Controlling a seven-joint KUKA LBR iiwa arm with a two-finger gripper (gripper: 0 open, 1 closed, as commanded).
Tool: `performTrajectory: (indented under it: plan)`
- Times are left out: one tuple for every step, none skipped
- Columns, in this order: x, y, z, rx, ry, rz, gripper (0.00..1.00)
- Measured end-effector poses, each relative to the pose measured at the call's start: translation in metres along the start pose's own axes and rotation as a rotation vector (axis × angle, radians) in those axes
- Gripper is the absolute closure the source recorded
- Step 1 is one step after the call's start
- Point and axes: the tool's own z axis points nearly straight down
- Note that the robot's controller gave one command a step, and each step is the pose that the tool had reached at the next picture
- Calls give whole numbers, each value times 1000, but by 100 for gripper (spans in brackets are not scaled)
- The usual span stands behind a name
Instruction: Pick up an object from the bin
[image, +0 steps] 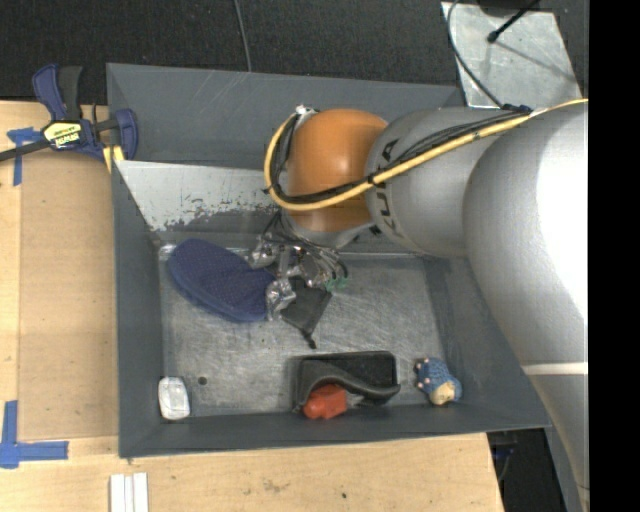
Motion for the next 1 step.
performTrajectory:
  plan:
    - [35,-55,-172,4,-5,-162,100]
